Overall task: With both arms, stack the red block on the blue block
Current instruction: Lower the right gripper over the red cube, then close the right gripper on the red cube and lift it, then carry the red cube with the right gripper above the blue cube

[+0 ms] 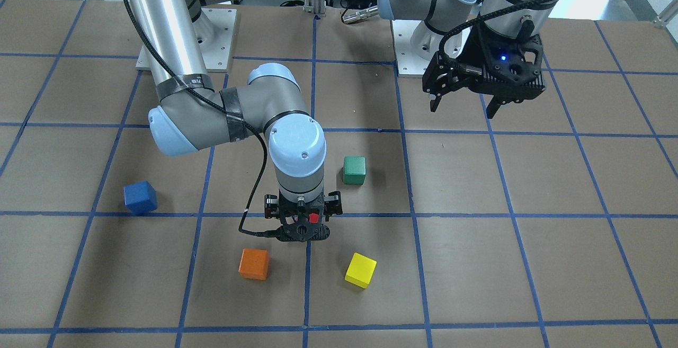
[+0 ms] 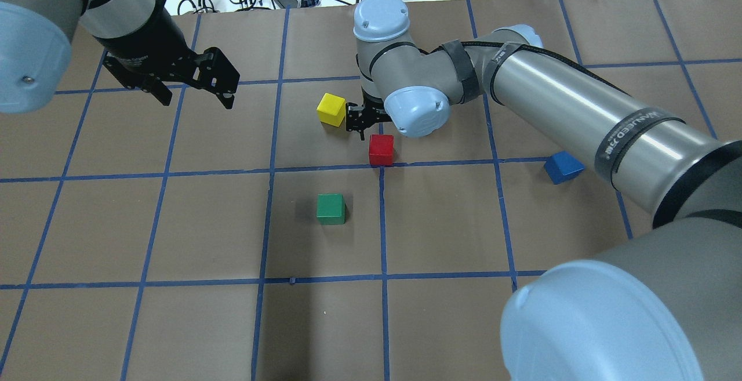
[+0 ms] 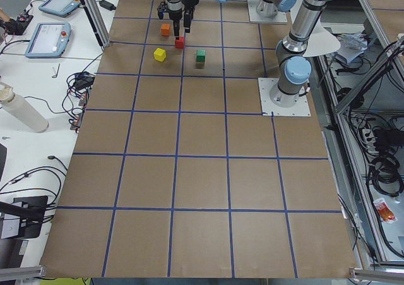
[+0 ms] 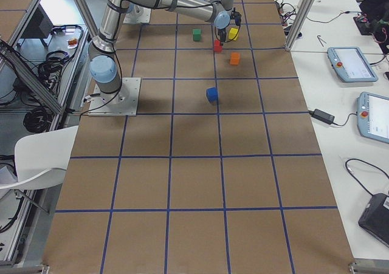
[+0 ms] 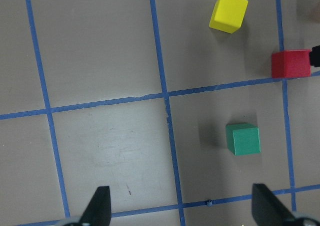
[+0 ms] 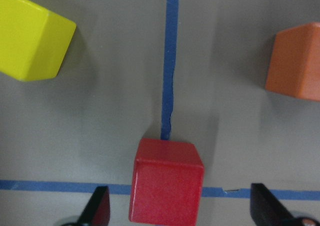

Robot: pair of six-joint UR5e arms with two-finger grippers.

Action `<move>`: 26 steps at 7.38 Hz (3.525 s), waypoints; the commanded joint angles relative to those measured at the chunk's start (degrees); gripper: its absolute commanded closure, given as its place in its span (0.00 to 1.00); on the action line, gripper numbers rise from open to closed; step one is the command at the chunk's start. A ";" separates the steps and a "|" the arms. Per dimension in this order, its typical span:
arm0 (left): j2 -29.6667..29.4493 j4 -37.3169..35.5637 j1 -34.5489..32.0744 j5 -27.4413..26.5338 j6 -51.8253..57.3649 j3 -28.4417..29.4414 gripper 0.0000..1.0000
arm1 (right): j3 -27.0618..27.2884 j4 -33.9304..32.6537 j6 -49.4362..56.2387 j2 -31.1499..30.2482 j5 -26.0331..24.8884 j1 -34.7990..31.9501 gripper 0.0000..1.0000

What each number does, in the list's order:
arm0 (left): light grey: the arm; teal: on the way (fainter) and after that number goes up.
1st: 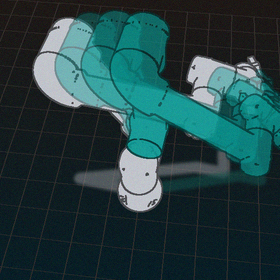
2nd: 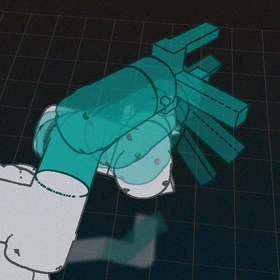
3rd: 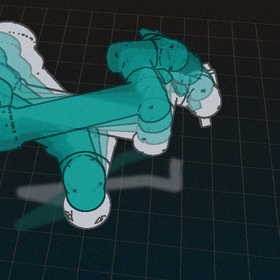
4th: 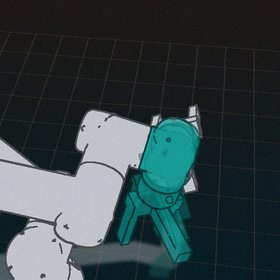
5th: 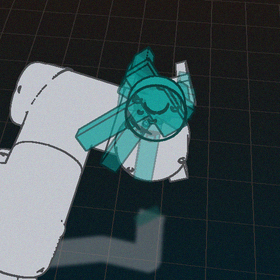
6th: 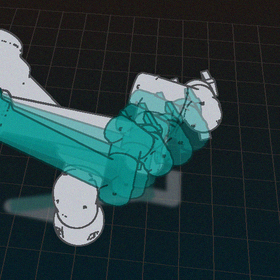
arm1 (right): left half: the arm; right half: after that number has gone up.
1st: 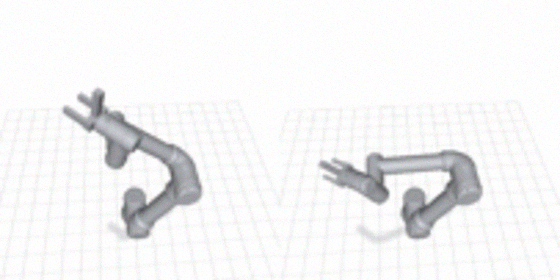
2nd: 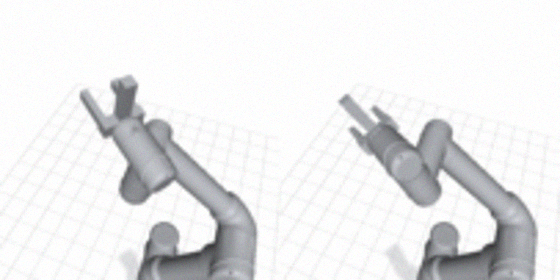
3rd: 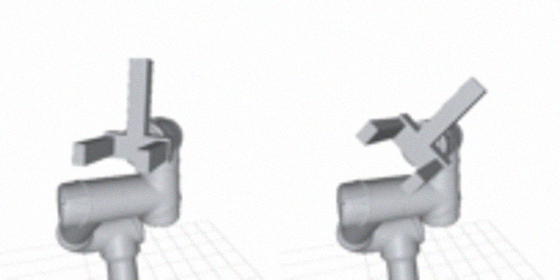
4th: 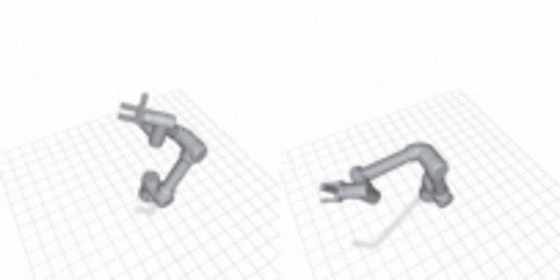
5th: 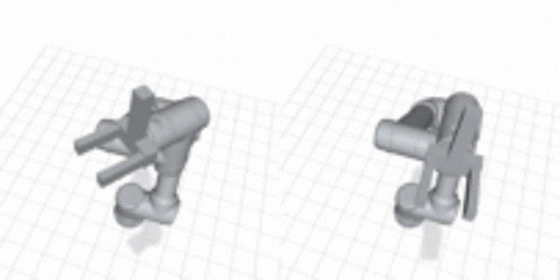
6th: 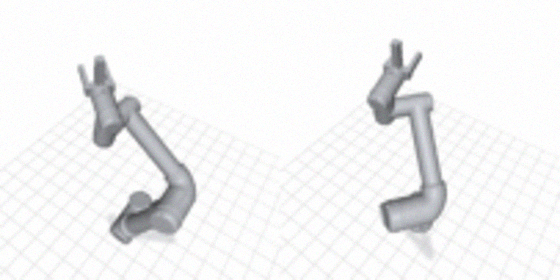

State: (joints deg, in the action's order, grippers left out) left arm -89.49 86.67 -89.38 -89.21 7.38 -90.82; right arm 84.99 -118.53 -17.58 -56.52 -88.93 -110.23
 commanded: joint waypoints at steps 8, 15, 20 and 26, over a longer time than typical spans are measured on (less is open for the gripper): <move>-1.03 -0.09 0.17 0.18 0.00 0.91 0.00 | -0.35 -0.39 -0.17 2.65 1.48 0.10 1.00; -0.33 -0.09 0.34 0.27 0.00 0.29 0.00 | 0.26 18.91 8.72 -12.71 1.31 13.42 1.00; -0.51 -0.09 0.61 0.27 0.00 0.73 0.00 | 10.87 19.31 36.69 -20.46 0.69 28.03 1.00; -0.77 0.52 0.52 0.00 0.00 1.08 0.00 | 19.50 4.55 48.96 -20.12 -1.51 33.68 1.00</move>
State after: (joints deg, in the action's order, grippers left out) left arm -90.29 86.88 -88.86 -89.15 7.38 -89.76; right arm 103.67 -112.52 30.55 -76.92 -90.40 -76.76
